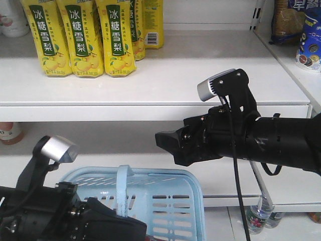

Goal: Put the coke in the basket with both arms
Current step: 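Open the right gripper and raise it away from the basket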

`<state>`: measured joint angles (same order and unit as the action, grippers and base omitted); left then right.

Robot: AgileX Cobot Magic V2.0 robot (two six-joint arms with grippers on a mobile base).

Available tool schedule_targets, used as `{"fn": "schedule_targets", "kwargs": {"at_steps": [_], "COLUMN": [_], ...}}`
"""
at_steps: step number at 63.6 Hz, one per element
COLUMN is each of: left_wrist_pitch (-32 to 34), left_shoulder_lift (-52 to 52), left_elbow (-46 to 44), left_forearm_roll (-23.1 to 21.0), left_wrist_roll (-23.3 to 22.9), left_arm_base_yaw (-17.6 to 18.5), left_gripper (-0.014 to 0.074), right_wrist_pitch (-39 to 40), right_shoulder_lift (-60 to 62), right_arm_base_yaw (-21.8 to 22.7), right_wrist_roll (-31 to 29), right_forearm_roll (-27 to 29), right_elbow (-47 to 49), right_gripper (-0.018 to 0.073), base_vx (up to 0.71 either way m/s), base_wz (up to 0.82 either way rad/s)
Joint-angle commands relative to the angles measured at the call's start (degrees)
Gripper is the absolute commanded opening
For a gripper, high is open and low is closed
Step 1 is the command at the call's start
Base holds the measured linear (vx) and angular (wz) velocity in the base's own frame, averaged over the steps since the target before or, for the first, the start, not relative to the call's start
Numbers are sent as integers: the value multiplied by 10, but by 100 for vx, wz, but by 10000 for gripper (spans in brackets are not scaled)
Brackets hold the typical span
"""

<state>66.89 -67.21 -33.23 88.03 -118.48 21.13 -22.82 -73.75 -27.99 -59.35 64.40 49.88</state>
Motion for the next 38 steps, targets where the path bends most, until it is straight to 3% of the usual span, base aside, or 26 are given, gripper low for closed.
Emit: {"fn": "schedule_targets", "kwargs": {"at_steps": [1, 13, 26, 38], "left_wrist_pitch": [44, 44, 44, 44], "left_shoulder_lift": [14, 14, 14, 14], "left_elbow": [-21, -21, -21, -21], "left_forearm_roll": [-70, -70, -70, -70], "left_wrist_roll": [10, 10, 10, 10], "left_arm_base_yaw": [1, 1, 1, 1], "left_gripper": [-6, -6, -6, -6], "right_wrist_pitch": [25, 55, 62, 57], "right_shoulder_lift": [35, 93, 179, 262], "right_arm_base_yaw": [0, 0, 0, 0], "right_wrist_roll": [-7, -7, -4, 37], "right_forearm_roll": [6, -20, -78, -135], "right_elbow": [21, 21, 20, 20], "right_gripper": [490, 305, -11, -8], "base_vx": [0, 0, 0, 0], "base_wz": [0, 0, 0, 0]}}
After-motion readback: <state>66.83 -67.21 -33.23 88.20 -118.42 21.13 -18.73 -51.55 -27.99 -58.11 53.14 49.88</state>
